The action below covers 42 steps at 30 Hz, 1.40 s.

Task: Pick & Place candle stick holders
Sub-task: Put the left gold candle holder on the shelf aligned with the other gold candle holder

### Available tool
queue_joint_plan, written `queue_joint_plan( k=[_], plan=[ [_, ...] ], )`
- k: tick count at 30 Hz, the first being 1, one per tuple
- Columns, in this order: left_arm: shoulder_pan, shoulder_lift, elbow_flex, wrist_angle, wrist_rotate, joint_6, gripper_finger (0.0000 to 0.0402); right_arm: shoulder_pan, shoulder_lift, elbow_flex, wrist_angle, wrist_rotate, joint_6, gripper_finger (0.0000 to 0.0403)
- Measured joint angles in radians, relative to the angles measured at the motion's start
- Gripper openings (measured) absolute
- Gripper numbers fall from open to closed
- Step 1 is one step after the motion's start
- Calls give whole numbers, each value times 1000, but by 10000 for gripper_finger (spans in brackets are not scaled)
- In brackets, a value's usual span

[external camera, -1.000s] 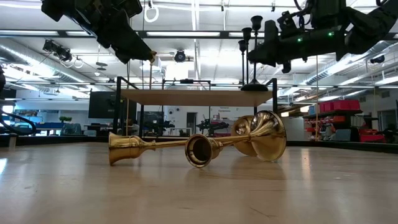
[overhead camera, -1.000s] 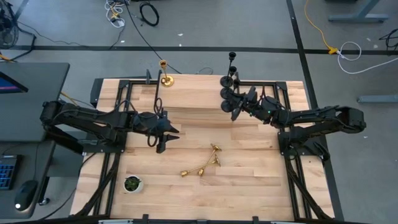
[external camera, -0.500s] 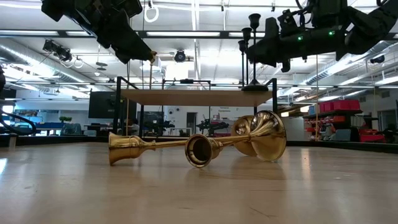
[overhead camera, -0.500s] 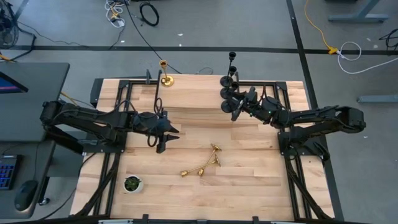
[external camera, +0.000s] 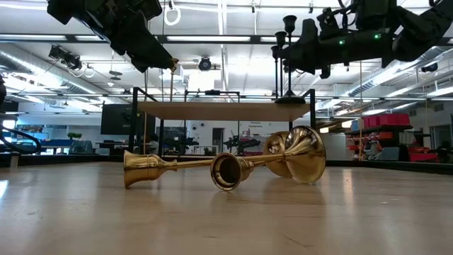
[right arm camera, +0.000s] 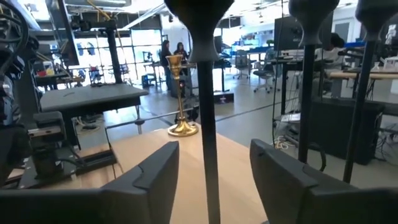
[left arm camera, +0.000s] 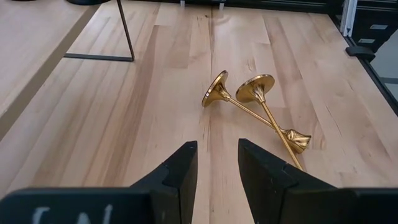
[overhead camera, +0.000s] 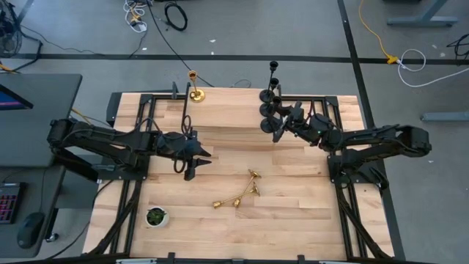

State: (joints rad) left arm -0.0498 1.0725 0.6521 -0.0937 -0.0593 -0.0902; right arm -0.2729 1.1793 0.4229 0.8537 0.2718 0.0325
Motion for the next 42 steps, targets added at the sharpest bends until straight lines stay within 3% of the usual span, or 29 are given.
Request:
queue_joint_plan(
  k=[6, 30, 42],
  plan=[
    [0, 0, 0, -2, 0, -3, 117, 0, -47, 0, -26, 0, -39, 216],
    [0, 0, -6, -8, 0, -11, 117, 63, -351, 1, -465, -29, -48, 220],
    [0, 0, -6, -8, 0, -11, 117, 272, -357, 1, -512, -245, 22, 220]
  ],
)
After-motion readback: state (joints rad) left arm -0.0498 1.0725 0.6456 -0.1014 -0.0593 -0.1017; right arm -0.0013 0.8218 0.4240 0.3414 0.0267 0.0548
